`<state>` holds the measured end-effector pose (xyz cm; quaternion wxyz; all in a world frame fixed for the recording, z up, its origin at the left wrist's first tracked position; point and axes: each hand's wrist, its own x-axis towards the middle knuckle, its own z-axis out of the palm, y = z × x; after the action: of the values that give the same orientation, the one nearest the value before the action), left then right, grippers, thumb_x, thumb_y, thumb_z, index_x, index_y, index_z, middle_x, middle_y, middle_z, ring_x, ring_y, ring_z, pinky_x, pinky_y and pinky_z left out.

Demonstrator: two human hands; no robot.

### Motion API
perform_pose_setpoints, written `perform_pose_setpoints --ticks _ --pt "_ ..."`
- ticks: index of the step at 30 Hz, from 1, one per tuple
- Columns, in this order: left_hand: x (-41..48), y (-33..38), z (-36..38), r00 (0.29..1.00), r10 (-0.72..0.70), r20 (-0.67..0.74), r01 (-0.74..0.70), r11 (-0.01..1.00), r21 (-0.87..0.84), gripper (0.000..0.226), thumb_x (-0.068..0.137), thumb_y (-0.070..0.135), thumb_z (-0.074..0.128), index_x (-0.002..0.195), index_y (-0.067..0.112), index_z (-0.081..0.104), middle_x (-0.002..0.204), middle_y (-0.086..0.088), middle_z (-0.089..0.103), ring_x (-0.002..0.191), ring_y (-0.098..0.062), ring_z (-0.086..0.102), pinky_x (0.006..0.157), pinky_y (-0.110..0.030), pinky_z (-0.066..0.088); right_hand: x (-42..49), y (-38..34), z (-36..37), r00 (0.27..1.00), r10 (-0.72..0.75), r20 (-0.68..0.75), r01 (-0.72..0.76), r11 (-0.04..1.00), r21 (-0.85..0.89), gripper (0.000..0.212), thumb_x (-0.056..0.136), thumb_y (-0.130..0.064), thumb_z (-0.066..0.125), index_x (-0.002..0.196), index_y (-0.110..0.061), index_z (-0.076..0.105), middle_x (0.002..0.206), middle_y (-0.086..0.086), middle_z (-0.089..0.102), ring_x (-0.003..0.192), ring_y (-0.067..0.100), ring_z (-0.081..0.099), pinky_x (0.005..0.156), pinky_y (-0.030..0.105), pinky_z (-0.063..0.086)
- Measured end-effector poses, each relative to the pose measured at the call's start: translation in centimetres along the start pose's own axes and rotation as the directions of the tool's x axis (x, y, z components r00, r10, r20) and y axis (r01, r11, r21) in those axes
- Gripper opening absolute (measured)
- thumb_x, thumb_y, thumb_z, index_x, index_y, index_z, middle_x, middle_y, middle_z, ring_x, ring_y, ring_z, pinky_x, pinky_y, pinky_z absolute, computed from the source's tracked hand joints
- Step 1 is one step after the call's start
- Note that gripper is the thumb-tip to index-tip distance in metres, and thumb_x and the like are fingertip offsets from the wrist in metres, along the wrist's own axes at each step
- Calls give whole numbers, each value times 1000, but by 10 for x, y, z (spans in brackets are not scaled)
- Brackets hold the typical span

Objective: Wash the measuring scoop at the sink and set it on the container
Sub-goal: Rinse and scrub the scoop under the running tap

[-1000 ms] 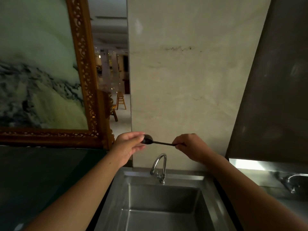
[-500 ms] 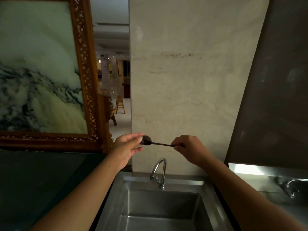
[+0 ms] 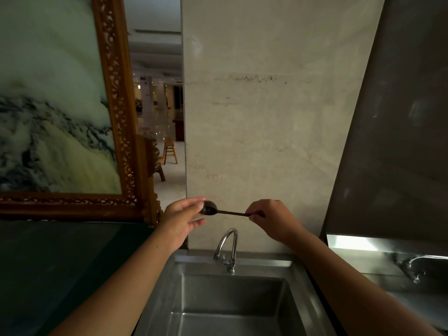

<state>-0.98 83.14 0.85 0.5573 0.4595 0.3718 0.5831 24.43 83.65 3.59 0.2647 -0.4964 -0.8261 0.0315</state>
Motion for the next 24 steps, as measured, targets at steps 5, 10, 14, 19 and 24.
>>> perform_pose_setpoints --ticks 5,10,14,19,24 --pt "-1 -6 3 1000 -12 6 13 996 -84 21 92 13 62 112 15 67 108 -10 76 102 -26 72 88 -41 54 0 1 0 999 42 -6 -42 998 53 14 90 -16 63 95 -21 75 83 -7 72 73 7 60 62 15 43" --pt "0 -17 10 996 -73 43 80 975 -210 27 92 11 61 119 7 61 113 -20 73 107 -31 70 87 -41 54 1 -3 3 997 78 20 -80 988 128 13 89 -17 66 94 -22 76 67 -22 60 66 -5 58 58 8 41" --pt "-2 -29 21 994 -104 38 110 954 -278 26 89 9 64 113 2 63 110 -20 74 104 -33 71 72 -35 61 -1 -7 15 995 89 47 -96 981 169 13 88 -15 66 95 -20 76 66 -23 59 64 -5 59 60 9 44" --pt "-6 -45 26 979 -202 -6 184 903 -389 29 79 11 72 107 4 66 102 -16 77 99 -31 73 65 -33 61 -6 -9 27 989 118 90 -135 966 220 17 90 -12 65 102 -23 71 76 -14 67 70 1 67 72 19 57" --pt "-10 -59 27 949 -307 -74 249 872 -421 23 84 10 70 105 4 65 93 -14 79 92 -29 75 62 -33 61 -11 -6 35 984 119 133 -141 976 168 14 86 -17 70 94 -27 66 78 -16 63 73 -1 62 66 15 50"
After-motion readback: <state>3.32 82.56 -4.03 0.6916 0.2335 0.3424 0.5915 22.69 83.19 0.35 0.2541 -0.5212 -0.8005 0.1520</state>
